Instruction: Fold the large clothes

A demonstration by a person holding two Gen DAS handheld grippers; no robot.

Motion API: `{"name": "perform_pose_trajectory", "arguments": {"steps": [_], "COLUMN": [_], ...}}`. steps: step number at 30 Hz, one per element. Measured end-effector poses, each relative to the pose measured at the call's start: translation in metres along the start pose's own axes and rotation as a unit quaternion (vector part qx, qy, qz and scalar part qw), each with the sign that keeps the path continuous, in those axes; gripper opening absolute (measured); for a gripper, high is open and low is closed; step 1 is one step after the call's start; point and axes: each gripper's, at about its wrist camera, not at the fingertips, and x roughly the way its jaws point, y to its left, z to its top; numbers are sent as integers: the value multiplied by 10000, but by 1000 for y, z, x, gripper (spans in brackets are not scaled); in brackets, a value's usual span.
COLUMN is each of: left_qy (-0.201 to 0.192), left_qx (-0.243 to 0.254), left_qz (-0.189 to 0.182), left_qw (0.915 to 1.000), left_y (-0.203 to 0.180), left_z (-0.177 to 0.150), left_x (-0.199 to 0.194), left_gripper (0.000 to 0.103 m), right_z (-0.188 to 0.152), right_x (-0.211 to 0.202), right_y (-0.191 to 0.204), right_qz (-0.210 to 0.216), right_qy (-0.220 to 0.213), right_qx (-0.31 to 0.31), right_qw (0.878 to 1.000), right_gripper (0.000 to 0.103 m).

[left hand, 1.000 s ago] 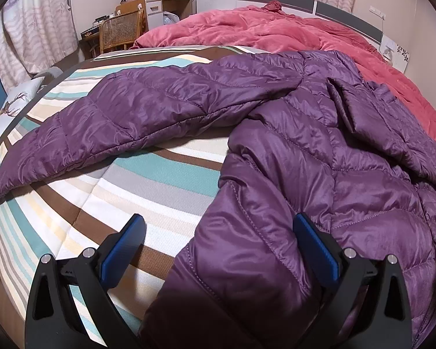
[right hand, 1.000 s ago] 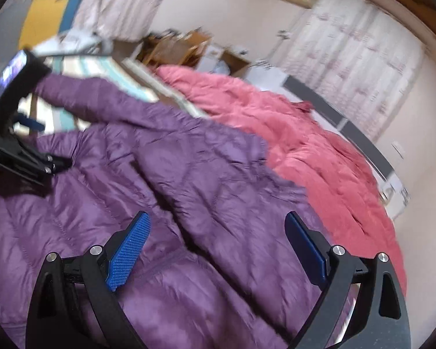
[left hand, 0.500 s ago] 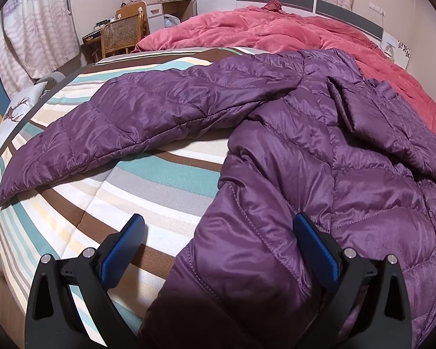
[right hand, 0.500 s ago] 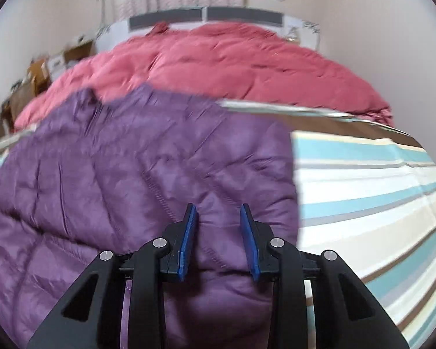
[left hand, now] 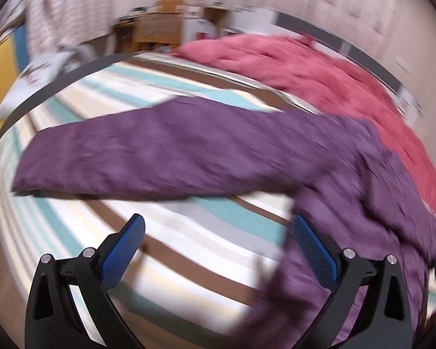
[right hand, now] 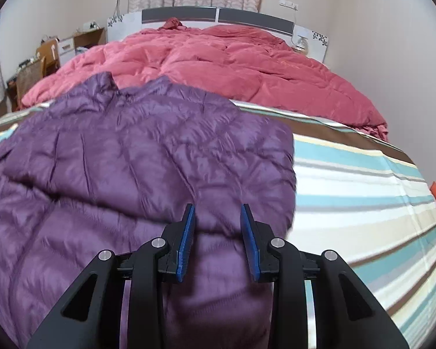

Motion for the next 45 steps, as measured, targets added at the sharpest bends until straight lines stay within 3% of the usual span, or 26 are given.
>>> {"name": "perform_pose_trajectory", "arguments": {"steps": [3,8,15,18,20,24,26,29,32,38,45], "left_qy": [128,64,-435,-522,-524,-625,-571,-550,-530,-784,-1246], "left_qx": [-891,-2333,-2925,-3148,-3400,-3936,-4072,-4218,-4056,-3646,-2495], "left_qz": [201,378,361,361,275,57,21,30,158,411,528], "left_qw": [9957,9716,9546,9470,9386,9171,9115,9050,9124,9270,9589], "left_y": [50,122,156,165,172,179,180,183,174,155,110], "left_z": [10,7,5,12,15,14,16,17,20,29,50], "left_x": [10,20,27,36,42,43,51,60,63,51,19], "left_gripper": [101,99,86,72,56,49,32,19,11,8,8], "right_z": [-14,-20,-23,-23,-23,-23,-23,-24,-24,-24,-23], "right_x": [0,4,8,10,12,13,13,13,15,15,16], "right_y": [0,-7,-11,-9,-7,-5,-5,-5,-3,-3,-1], "right_qz": [-149,-202,-232,-266,-301,-359,-361,-356,-358,-378,-440], "right_qy": [40,69,88,115,137,143,140,150,175,177,177], "right_qx": [-14,201,295,274,239,179,179,184,185,175,129], "right_qw": [9999,9996,9993,9992,9992,9991,9991,9991,9990,9990,9988], "right_gripper": [32,32,32,32,32,32,32,32,32,32,32]}}
